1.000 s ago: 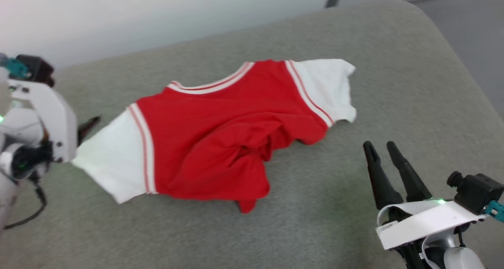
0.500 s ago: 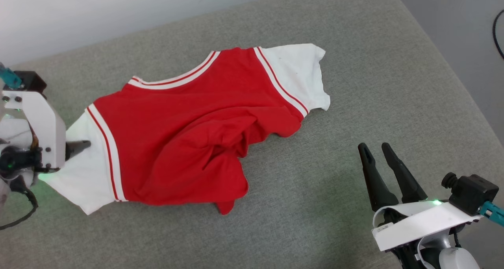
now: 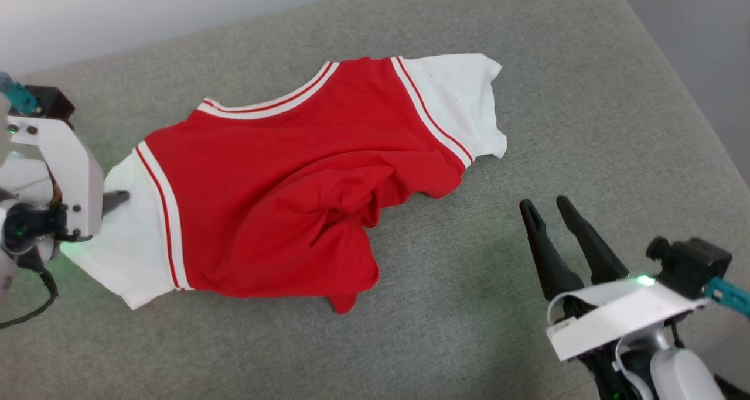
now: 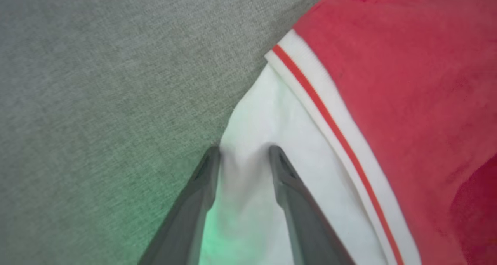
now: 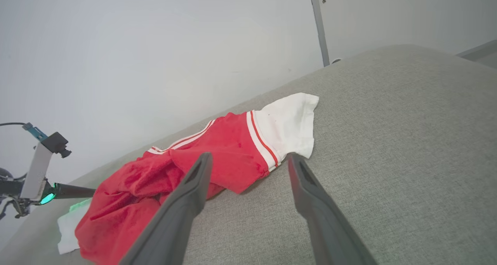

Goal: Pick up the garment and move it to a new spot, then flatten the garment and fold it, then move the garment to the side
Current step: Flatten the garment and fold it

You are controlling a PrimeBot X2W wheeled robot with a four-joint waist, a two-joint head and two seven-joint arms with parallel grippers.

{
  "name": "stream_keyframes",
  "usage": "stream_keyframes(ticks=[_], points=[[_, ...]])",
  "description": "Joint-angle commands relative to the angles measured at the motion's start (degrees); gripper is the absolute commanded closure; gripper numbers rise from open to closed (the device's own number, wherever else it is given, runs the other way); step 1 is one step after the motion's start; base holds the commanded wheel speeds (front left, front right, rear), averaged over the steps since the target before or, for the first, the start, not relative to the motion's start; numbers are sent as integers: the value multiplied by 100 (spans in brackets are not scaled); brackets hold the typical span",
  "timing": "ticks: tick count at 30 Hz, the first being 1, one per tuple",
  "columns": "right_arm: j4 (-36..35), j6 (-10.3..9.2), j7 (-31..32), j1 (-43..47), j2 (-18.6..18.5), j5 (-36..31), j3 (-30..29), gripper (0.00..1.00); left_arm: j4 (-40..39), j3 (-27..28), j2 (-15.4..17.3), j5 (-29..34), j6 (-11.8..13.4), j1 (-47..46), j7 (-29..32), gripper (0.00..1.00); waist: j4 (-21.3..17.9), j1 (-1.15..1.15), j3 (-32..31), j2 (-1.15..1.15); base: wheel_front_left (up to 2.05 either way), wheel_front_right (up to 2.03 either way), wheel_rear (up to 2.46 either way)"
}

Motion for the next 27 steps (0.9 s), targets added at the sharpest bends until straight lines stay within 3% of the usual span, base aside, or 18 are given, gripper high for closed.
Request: stream_keyframes(ticks=[1, 5, 9, 16, 21, 27], points=[[-17, 2, 54, -123, -67, -44, 24, 0, 29, -150, -106, -41, 1, 191, 64, 100, 23, 0, 33, 0, 0, 0, 0], [-9, 2, 475, -646, -432, -115, 246, 0, -51, -238, -117, -80, 2, 20, 4, 100, 100, 0, 161, 0, 0, 0, 0], [234, 2, 1410, -1595, -1124, -18, 687, 0, -165, -311, -233, -61, 4, -276, -63, 100, 251, 0, 387, 0, 0, 0, 0], [1291, 2, 3313, -3754, -2166, 1050, 1478, 0, -425, -517, -426, -37, 4, -933, -162, 100, 731, 0, 954, 0, 0, 0, 0], [2272, 2, 4100, -4992, -2367, 1467, 1829, 0, -568, -756, -503, -119, 6, -1254, -275, 100, 1125, 0, 1245, 0, 0, 0, 0], [3254, 2, 4113, -5852, -2559, 1347, 2371, 0, -767, -1150, -706, -235, 8, -1585, -451, 100, 1586, 0, 1521, 0, 0, 0, 0]])
